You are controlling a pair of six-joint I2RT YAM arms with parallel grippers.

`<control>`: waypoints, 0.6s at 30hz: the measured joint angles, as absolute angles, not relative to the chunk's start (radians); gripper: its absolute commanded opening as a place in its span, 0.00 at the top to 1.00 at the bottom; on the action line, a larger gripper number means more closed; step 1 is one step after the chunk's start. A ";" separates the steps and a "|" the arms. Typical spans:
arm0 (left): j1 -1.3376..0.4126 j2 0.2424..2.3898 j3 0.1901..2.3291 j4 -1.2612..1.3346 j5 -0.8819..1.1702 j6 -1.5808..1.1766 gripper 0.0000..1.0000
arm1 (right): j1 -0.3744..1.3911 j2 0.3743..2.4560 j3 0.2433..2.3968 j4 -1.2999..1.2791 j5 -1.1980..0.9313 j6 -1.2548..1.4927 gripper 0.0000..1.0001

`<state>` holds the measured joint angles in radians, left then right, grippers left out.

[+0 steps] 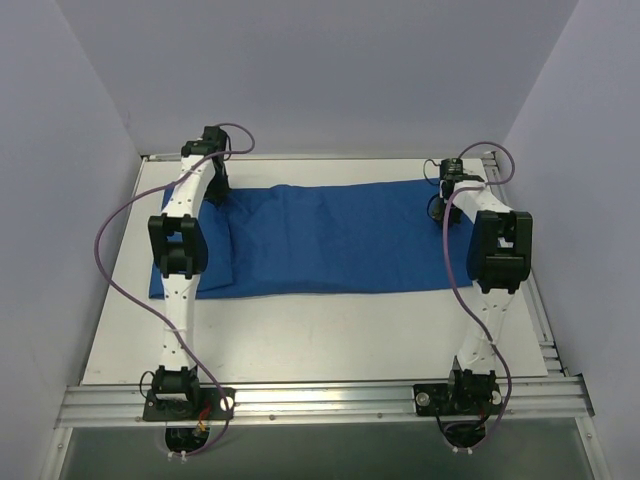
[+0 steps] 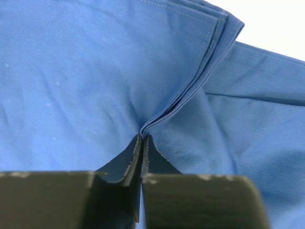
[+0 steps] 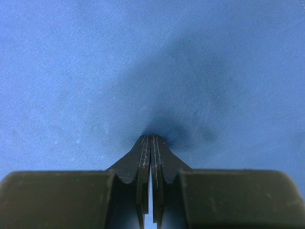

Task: Open and lay out the surgical kit
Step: Open the surgical kit at the center of the board.

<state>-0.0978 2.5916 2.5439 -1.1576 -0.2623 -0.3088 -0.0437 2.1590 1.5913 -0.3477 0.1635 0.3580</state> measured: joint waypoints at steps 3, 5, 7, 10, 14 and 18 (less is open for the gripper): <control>-0.083 2.591 2.547 -1.158 -0.245 -0.307 0.98 | -0.044 2.159 1.591 -0.348 0.165 0.358 1.00; -0.071 2.587 2.548 -1.161 -0.241 -0.303 0.98 | -0.044 2.160 1.593 -0.349 0.166 0.358 1.00; -0.056 2.577 2.548 -1.167 -0.253 -0.290 0.98 | -0.044 2.164 1.599 -0.355 0.171 0.358 1.00; -0.017 2.545 2.548 -1.172 -0.315 -0.247 0.98 | -0.047 2.174 1.618 -0.373 0.189 0.358 1.00; 0.078 2.481 2.548 -1.174 -0.435 -0.191 0.82 | -0.066 2.191 1.647 -0.403 0.220 0.354 1.00; 0.216 2.416 2.555 -1.170 -0.543 -0.155 0.40 | -0.099 2.207 1.674 -0.432 0.272 0.340 1.00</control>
